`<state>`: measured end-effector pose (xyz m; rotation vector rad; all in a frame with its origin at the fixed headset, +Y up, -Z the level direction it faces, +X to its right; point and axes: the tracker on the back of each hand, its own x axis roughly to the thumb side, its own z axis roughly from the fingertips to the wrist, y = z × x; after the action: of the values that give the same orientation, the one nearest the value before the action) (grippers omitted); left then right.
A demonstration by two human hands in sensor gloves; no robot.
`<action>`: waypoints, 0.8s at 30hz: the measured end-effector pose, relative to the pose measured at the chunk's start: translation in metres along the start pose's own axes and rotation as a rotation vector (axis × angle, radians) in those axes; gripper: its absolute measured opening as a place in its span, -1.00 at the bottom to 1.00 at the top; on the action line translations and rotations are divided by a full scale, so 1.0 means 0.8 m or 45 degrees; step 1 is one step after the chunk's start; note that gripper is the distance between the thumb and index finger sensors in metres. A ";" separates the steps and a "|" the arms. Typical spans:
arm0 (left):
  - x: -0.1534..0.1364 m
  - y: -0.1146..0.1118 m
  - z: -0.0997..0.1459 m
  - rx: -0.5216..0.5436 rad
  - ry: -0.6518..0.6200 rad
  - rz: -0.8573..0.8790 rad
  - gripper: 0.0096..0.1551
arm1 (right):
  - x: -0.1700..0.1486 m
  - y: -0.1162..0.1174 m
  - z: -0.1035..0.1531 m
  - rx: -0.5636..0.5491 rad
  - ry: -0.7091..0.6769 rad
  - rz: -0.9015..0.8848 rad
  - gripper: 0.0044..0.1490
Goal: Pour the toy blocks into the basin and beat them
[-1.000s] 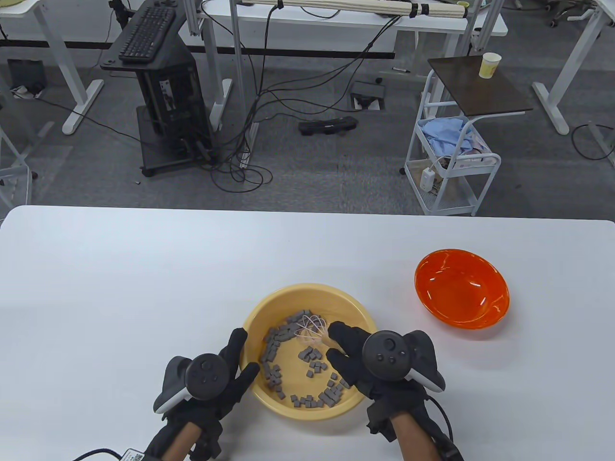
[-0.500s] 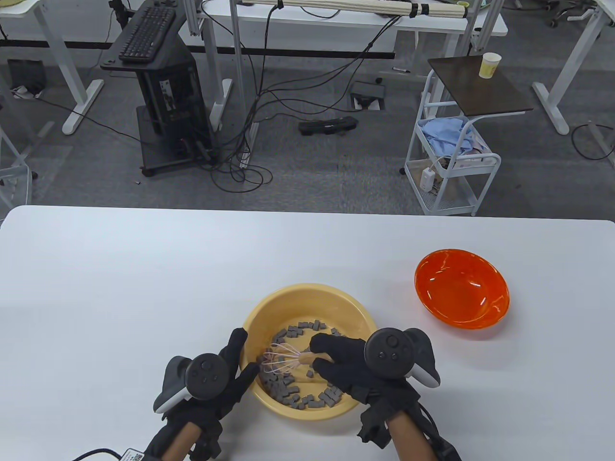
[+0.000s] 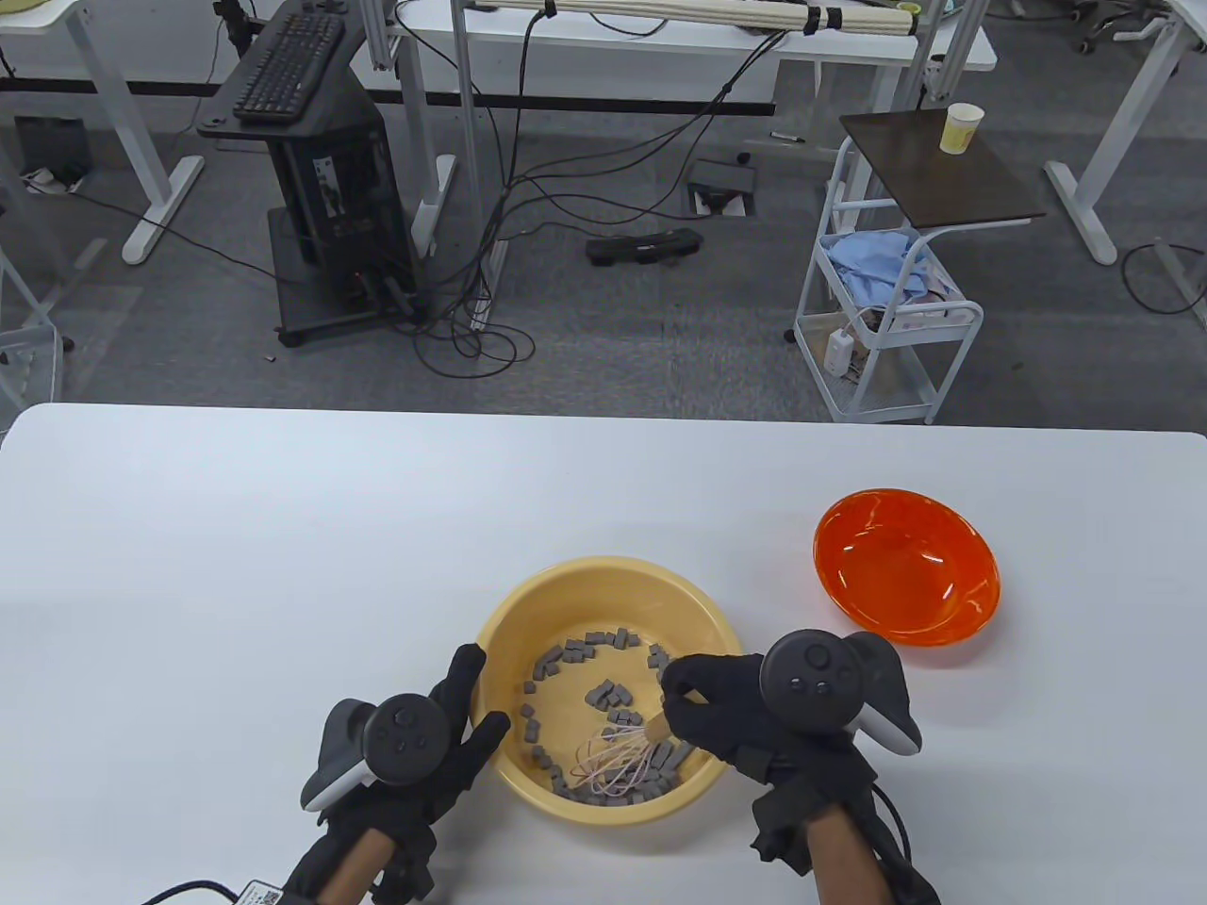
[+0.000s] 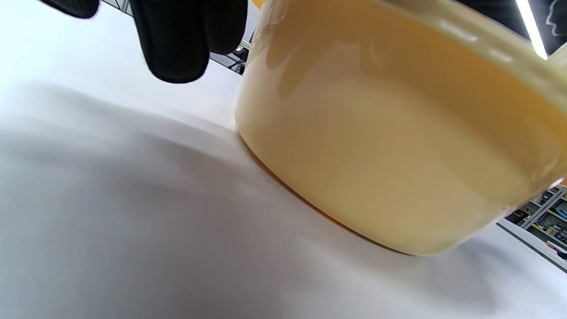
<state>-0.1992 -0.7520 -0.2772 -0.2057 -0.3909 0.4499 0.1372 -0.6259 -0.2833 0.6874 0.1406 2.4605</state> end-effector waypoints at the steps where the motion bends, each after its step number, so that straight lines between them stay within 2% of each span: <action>1: 0.000 0.000 0.000 0.000 0.000 0.000 -0.08 | 0.000 -0.003 0.002 -0.010 0.012 0.031 -0.47; 14: 0.000 0.000 0.000 0.000 0.000 0.000 -0.08 | 0.004 -0.016 0.010 -0.107 0.130 0.247 -0.48; 24: 0.000 0.000 0.000 0.000 0.000 0.000 -0.08 | 0.009 -0.010 0.009 -0.212 0.161 0.401 -0.49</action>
<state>-0.1992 -0.7520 -0.2772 -0.2056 -0.3908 0.4499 0.1395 -0.6154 -0.2757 0.5137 -0.1345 2.7779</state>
